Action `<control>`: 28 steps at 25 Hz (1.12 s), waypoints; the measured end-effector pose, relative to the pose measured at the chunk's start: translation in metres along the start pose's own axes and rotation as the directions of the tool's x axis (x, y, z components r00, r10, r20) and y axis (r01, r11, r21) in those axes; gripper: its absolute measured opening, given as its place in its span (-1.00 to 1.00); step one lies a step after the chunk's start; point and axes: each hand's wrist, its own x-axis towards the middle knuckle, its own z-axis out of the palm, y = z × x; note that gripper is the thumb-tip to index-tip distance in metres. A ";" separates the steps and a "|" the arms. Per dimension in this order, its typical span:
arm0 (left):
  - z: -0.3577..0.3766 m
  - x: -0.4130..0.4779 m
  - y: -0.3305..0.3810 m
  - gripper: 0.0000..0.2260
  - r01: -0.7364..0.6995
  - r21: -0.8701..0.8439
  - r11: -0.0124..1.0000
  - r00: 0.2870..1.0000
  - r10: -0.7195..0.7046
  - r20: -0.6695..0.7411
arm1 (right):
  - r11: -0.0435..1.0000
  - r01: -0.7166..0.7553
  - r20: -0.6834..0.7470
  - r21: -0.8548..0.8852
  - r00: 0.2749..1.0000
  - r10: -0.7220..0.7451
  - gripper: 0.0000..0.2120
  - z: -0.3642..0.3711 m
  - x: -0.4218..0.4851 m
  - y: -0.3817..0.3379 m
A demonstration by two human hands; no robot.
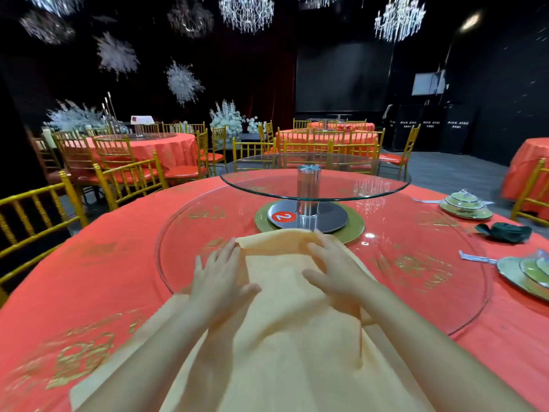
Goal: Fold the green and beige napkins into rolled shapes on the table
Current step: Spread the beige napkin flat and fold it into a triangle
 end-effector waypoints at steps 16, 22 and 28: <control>0.026 -0.039 0.023 -0.48 0.056 -0.180 0.982 0.931 0.014 0.366 | 0.920 -0.376 -0.104 0.111 0.916 0.387 -0.53 -0.016 -0.108 0.070; 0.012 -0.067 0.082 -0.45 -0.118 -0.222 0.968 0.900 0.199 0.389 | 0.889 -0.453 -0.146 0.066 0.877 0.458 -0.56 0.000 -0.146 0.082; 0.032 -0.070 0.081 -0.30 -0.018 -0.187 0.982 0.922 0.089 0.377 | 0.909 -0.240 -0.007 -0.342 0.968 0.252 0.09 0.012 -0.172 0.063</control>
